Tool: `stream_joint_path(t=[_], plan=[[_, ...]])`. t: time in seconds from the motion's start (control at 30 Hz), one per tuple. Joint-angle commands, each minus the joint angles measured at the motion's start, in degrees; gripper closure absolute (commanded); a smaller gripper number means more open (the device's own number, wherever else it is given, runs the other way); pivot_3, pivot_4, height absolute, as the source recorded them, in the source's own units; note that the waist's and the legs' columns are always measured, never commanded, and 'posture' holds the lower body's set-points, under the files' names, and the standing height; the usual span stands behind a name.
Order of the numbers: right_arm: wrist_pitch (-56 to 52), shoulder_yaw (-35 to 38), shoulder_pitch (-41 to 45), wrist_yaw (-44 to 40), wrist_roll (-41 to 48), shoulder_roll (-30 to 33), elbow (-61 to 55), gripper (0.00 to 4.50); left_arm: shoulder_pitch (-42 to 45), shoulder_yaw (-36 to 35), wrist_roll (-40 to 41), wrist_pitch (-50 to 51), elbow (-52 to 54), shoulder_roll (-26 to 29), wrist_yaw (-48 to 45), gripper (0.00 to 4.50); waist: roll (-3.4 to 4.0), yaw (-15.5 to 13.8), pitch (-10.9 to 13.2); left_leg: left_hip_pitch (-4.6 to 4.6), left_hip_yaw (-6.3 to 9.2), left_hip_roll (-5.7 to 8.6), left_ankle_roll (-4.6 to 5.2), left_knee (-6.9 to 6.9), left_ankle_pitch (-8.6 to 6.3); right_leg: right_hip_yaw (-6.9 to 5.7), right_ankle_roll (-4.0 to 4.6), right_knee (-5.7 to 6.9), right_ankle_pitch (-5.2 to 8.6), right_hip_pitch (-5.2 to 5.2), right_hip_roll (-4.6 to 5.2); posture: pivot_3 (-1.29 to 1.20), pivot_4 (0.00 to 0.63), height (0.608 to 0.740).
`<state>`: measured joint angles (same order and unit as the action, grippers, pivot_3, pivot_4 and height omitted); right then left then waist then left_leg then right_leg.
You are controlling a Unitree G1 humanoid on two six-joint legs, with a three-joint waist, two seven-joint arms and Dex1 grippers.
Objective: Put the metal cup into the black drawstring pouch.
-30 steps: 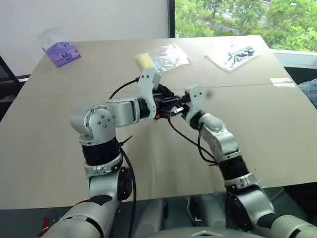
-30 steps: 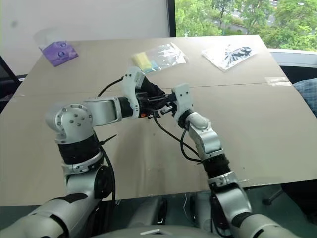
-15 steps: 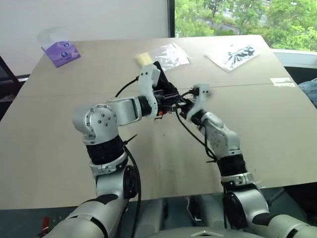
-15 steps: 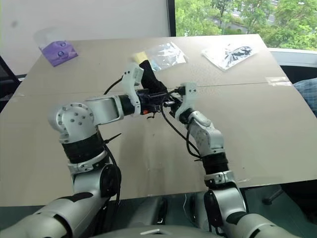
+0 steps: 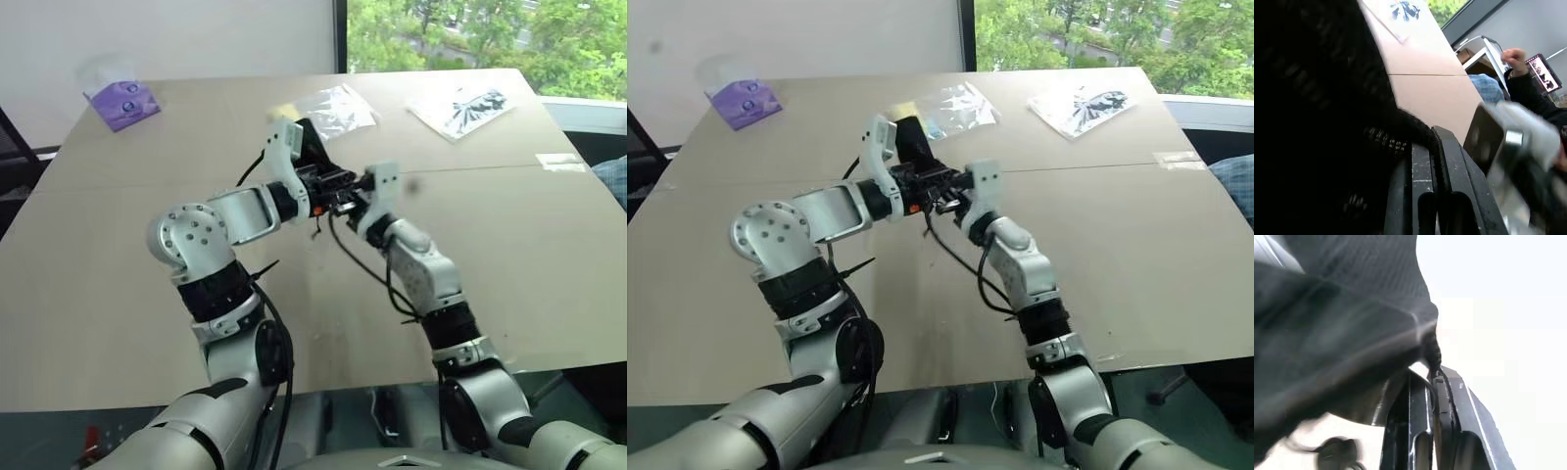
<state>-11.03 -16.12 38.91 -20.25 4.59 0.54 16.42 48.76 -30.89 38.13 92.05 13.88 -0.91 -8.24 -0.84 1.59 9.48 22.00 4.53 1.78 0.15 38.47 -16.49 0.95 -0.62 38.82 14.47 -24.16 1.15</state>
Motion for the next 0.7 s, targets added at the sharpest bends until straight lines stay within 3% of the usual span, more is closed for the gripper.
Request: stream_joint_path(t=[0.03,0.13,0.3,0.43,0.6,0.7], plan=[[10.9,-12.7,-0.3,-5.2,-11.8,2.6,1.4,4.43,2.1,0.5,1.5,0.5,1.2,-3.2,0.7,4.50,-0.02,0.1,0.0,-0.01,-0.03,0.01,0.01,0.00,-0.01,0.02,-0.01,0.01,0.00,0.00,-0.01,0.00,0.150,0.740],[10.8,-9.8,-0.3,-4.4,-10.8,1.6,2.5,4.43,3.2,-1.4,0.5,0.3,0.2,-3.6,1.5,4.50,-0.05,0.6,0.0,-0.01,0.01,-0.11,-0.04,-0.03,0.01,-0.02,0.00,0.06,0.00,-0.02,-0.11,0.00,0.150,0.740],[-0.2,-1.7,-0.1,-8.5,-1.1,-1.0,-1.4,4.43,2.1,-3.5,-0.6,-1.7,-1.2,-3.0,1.9,4.50,-0.05,0.8,0.0,-0.04,-0.02,-0.18,-0.08,-0.04,0.03,0.01,0.02,0.09,0.00,-0.02,-0.15,0.00,0.150,0.740],[-7.0,-1.5,-0.9,-14.1,1.2,1.8,-6.4,2.98,-0.4,-2.2,-1.3,-4.2,-3.0,-1.0,1.1,4.50,-0.05,0.5,0.0,-0.01,0.02,-0.12,-0.07,-0.03,0.03,-0.02,0.01,0.06,0.00,-0.02,-0.10,0.00,0.150,0.740],[-21.1,3.2,-1.7,-16.3,7.5,6.5,-18.1,0.62,-2.9,-1.4,-2.4,-9.6,-7.6,3.5,-0.5,4.50,-0.04,0.6,0.0,-0.02,0.05,-0.12,-0.08,-0.04,0.03,-0.03,0.02,0.09,0.00,-0.03,-0.10,0.00,0.150,0.740],[-27.8,7.0,-1.1,-16.6,11.5,9.7,-24.7,0.62,-3.4,-0.6,-2.4,-12.3,-10.7,6.4,-1.8,4.50,-0.04,0.5,0.0,-0.01,0.06,-0.13,-0.08,-0.03,0.03,-0.04,0.02,0.09,0.00,-0.04,-0.11,0.00,0.150,0.740]])
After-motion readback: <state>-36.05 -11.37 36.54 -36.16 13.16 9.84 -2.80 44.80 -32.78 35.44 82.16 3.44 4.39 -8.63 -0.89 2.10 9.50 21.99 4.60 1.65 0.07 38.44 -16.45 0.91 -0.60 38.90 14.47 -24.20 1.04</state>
